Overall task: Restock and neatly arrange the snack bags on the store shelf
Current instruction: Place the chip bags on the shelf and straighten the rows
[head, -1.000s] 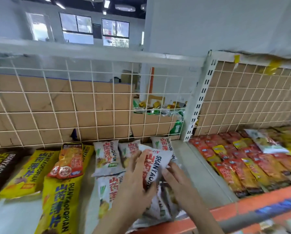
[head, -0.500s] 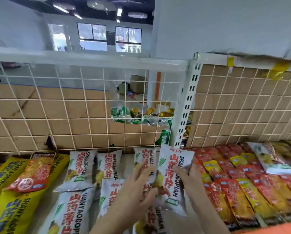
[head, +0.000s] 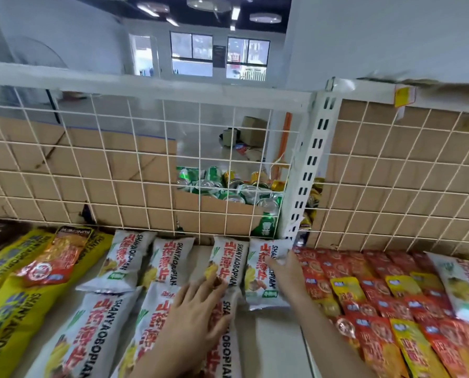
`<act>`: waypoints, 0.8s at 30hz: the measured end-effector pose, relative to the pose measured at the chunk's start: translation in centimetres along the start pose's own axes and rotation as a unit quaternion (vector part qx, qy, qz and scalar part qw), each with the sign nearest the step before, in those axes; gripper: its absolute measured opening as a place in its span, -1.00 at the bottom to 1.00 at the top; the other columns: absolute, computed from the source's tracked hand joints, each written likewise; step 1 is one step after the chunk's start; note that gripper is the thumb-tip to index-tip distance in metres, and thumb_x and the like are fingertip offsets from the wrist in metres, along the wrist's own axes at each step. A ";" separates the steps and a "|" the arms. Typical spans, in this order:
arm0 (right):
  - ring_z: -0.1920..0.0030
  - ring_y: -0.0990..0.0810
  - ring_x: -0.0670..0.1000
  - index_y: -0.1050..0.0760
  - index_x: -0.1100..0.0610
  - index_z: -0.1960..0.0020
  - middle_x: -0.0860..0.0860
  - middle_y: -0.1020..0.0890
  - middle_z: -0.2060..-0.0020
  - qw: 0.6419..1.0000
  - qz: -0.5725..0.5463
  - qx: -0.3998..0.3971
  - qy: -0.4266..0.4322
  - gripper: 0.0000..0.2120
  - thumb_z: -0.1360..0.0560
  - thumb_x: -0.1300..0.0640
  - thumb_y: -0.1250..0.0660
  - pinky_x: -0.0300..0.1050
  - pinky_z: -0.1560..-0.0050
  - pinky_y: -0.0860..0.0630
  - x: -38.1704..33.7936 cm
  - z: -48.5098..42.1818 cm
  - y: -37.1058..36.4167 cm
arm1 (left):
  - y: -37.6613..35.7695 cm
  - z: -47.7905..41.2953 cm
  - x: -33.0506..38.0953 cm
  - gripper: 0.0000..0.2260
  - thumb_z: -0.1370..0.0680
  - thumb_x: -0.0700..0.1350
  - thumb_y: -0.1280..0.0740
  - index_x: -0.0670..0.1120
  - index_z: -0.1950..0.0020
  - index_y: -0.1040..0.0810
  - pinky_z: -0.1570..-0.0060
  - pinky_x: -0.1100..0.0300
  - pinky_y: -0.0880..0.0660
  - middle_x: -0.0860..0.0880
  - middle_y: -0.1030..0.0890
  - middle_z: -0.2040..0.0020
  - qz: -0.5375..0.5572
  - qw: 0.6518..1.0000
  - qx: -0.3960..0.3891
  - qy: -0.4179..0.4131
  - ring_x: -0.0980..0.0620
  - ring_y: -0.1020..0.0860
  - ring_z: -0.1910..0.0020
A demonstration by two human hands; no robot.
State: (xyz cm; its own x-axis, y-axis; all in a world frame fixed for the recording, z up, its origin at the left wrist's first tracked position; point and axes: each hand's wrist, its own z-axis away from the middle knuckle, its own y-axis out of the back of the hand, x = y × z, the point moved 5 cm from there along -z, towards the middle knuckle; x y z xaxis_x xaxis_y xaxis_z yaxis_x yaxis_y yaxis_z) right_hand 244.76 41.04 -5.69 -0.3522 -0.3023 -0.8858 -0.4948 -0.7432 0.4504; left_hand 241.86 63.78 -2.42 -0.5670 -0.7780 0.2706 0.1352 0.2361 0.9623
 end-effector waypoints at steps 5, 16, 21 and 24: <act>0.00 -0.47 0.03 -0.38 0.21 -0.14 0.10 -0.50 -0.07 0.997 0.059 -0.033 0.026 -0.67 -0.53 0.00 -0.29 -0.15 0.03 -0.35 -0.8 0.0 -0.7 | 0.2 -0.1 0.2 0.04 -0.05 0.51 0.58 0.25 -0.49 0.07 -0.34 0.18 0.37 0.21 0.14 -0.51 0.011 1.000 -0.022 0.000 0.25 0.19 -0.43; 0.38 -0.35 -0.05 -0.39 0.09 -0.18 0.03 -0.43 0.18 0.993 0.086 -0.073 -0.028 -0.57 -0.45 -0.17 -0.31 -0.19 0.41 -0.28 0.7 -0.8 -1.2 | 0.4 0.3 0.1 -0.47 -0.43 0.38 0.12 0.26 -0.30 -0.33 -0.36 0.21 -0.13 0.18 -0.42 -0.33 0.042 0.998 -0.035 0.003 0.19 -0.42 -0.29; -0.10 -0.52 0.10 -0.41 0.07 -0.15 0.09 -0.55 -0.12 0.982 0.179 -0.067 0.004 -0.54 -0.45 -0.24 -0.27 0.07 -0.15 -0.47 -1.2 -1.0 -1.4 | -0.3 -0.3 -0.4 -0.22 -0.26 0.43 0.32 0.28 -0.45 -0.03 -0.37 0.20 0.28 0.21 0.03 -0.51 0.010 1.000 0.008 -0.019 0.20 0.09 -0.48; -0.09 -0.54 0.07 -0.45 0.13 -0.11 0.05 -0.58 -0.10 0.972 0.228 -0.044 0.028 -0.55 -0.46 -0.22 -0.28 -0.08 -0.04 -0.45 -2.4 -0.7 -1.1 | -0.2 -0.2 -0.3 -0.19 -0.23 0.48 0.34 0.28 -0.46 -0.02 -0.43 0.13 0.26 0.21 0.04 -0.51 0.020 1.000 -0.010 -0.010 0.19 0.10 -0.48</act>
State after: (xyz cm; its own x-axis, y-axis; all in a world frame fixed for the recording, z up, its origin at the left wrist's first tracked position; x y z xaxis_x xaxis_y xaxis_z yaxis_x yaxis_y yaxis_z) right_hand 246.72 42.14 -4.18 -0.4732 -0.6427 -0.6025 -0.2274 -0.5716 0.7884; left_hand 242.15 63.85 -2.69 -0.5771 -0.7562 0.3084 0.1737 0.2553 0.9511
